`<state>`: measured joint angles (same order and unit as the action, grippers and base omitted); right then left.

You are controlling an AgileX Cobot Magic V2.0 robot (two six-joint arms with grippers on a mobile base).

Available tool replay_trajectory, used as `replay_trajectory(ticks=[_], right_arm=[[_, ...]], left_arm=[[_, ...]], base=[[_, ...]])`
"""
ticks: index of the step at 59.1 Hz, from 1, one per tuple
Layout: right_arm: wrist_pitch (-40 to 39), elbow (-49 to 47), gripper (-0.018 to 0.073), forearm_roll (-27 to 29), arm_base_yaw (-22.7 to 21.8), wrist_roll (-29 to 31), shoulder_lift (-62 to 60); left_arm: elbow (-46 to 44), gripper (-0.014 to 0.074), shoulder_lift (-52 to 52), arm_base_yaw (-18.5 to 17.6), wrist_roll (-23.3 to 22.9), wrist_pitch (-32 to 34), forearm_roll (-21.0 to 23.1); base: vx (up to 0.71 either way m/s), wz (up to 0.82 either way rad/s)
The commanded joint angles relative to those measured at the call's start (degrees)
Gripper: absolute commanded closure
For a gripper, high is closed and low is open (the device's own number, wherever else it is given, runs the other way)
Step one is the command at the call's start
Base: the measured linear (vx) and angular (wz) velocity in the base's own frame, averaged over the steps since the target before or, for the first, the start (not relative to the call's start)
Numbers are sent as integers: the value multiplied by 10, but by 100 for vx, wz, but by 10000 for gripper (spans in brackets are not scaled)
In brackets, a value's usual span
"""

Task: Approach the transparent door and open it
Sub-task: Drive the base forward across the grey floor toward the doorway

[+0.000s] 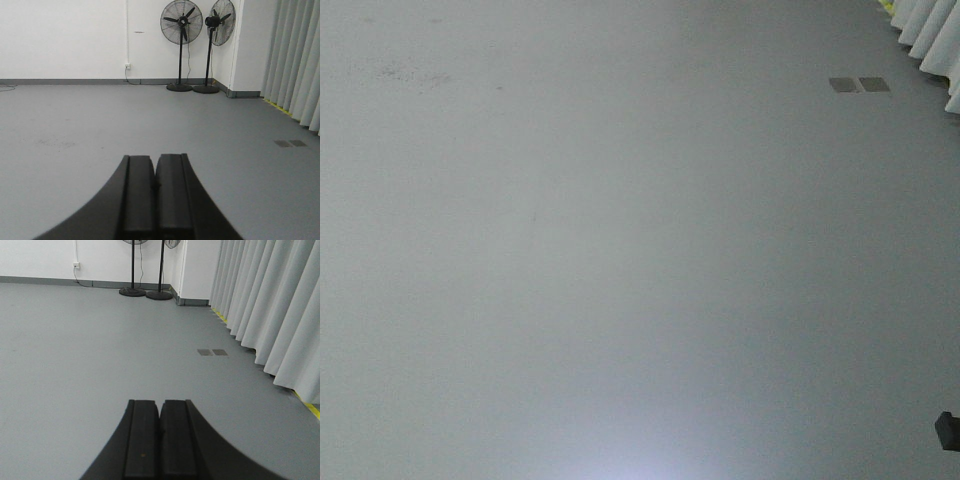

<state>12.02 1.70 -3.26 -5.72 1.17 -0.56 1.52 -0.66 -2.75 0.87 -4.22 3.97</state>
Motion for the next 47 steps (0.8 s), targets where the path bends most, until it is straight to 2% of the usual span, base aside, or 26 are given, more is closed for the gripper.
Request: replay_trajectory(ticks=[1, 23, 47], right_arm=[[-48, 8, 567, -2, 1, 1, -8], [-48, 8, 567, -2, 1, 1, -8], [-46, 8, 567, -2, 1, 1, -8]], left_arm=[[17, 602, -6, -3, -4, 47, 6], [17, 602, -6, -3, -4, 47, 6], [17, 602, -6, -3, -4, 47, 6]], base=[[22, 0], [29, 12], [42, 10]])
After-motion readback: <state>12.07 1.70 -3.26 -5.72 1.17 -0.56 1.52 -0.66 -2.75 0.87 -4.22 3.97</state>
